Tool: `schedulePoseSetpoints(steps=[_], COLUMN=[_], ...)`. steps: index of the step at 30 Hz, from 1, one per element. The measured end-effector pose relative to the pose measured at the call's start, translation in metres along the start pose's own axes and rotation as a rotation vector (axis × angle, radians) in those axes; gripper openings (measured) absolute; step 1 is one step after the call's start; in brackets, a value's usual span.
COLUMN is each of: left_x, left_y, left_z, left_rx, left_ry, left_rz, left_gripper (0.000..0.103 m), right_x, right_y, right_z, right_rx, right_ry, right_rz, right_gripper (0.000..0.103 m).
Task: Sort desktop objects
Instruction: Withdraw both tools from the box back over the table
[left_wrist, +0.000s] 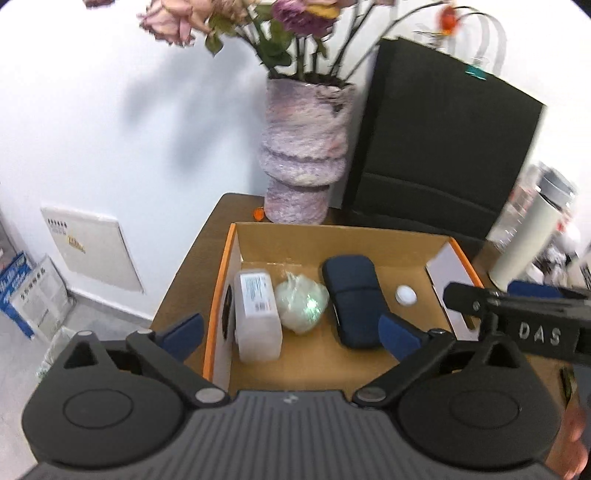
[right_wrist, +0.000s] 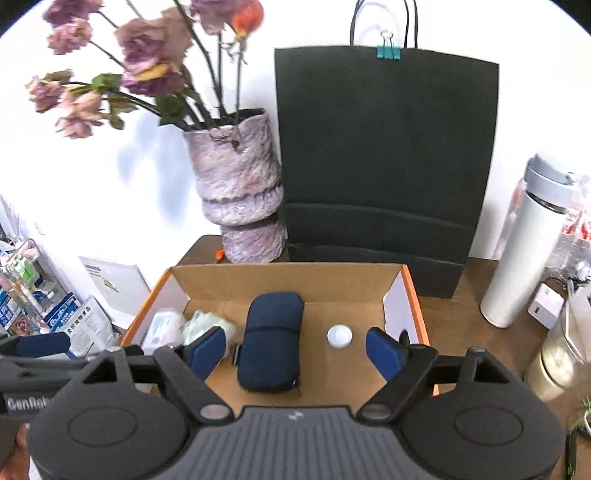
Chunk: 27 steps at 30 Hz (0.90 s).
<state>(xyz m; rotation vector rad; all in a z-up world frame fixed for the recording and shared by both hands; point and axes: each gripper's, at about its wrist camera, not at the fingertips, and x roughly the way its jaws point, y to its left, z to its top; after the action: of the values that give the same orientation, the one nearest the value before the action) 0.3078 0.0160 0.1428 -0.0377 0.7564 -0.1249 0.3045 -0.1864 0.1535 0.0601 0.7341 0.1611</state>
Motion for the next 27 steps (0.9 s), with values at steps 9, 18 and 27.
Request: schedulePoseSetpoints(steps=[9,18,27], left_x=[-0.056,-0.101,-0.125], left_y=[0.001,-0.011,-0.011], left_z=[-0.068,-0.133,-0.185], left_rx=[0.027,0.107,0.1], left_ry=[-0.077,-0.199,-0.198], left_rz=[-0.014,-0.038,-0.08], left_gripper=[0.103,0.103,0.103], right_x=[-0.047,-0.084,-0.11], right_y=[0.013,0.022,0.017], right_z=[-0.058,-0.123,-0.179], right_rx=[0.004,0.019,0.025], right_ry=[-0.044,-0.109,-0.143], right_rz=[0.018,0.054,0.045], right_gripper=[0.089,0.09,0.091])
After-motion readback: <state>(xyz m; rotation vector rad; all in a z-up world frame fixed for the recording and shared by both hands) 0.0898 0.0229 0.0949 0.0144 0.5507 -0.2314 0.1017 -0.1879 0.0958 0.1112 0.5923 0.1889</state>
